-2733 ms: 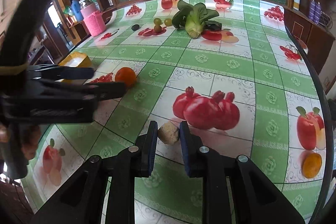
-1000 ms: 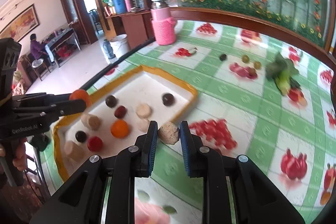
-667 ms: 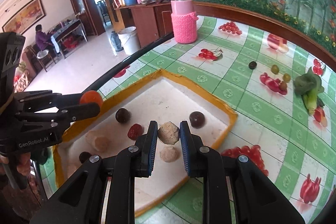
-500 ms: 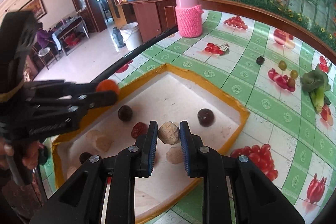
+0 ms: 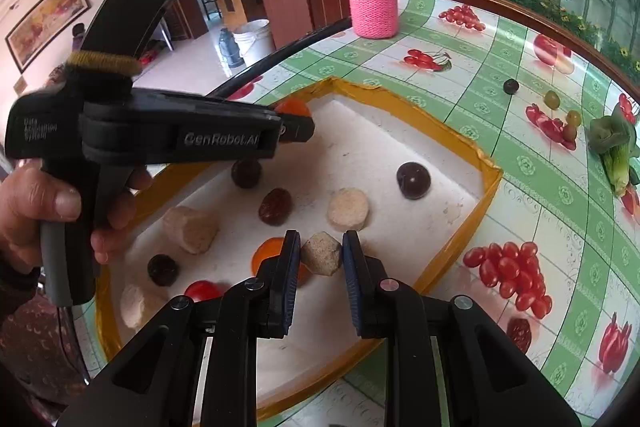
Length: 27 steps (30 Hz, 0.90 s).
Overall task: Organize fruits
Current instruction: 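Carry the orange and beige cube into the tray and release both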
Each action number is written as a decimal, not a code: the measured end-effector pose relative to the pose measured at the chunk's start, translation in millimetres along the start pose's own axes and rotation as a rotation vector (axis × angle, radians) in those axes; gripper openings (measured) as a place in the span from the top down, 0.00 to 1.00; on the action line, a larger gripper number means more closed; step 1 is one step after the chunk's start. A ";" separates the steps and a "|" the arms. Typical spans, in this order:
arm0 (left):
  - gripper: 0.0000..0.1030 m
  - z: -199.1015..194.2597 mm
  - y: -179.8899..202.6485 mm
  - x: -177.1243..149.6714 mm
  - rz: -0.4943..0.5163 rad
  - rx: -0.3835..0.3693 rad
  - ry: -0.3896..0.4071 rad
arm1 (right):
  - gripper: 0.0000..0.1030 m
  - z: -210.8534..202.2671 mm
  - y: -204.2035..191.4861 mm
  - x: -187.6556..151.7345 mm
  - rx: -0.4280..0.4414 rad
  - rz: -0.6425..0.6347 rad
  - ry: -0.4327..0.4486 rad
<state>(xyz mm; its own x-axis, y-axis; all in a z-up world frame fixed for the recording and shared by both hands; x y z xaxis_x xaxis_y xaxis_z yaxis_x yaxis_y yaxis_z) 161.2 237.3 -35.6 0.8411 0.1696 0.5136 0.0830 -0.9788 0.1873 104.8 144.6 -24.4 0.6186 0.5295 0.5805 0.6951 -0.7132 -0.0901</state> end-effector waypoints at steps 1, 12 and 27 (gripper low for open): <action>0.65 1.4 -0.9 -0.2 0.000 -0.001 -0.003 | 0.79 -0.2 3.4 4.0 -0.008 0.003 0.009; 0.65 19.6 -8.5 3.0 0.005 0.005 -0.037 | 0.79 25.2 37.2 16.7 -0.050 0.062 -0.039; 0.64 25.5 -6.3 3.2 0.039 0.021 -0.025 | 0.79 40.7 48.8 17.6 -0.133 0.012 -0.054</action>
<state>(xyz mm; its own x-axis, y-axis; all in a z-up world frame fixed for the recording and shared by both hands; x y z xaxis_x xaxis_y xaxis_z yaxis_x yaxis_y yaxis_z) 177.0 241.1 -56.5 0.8569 0.1284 0.4992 0.0606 -0.9868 0.1499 164.5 137.8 -51.5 0.6479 0.5421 0.5351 0.6352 -0.7723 0.0134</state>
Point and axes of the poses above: each gripper's, at about its wrist camera, not at the fingertips, and z roughly the way its jaws point, y to its right, x to its top, the point moved 7 cm from there along z, roughly the way its jaws point, and after that the axes turned 3 degrees about -z, right-handed, at the moved point
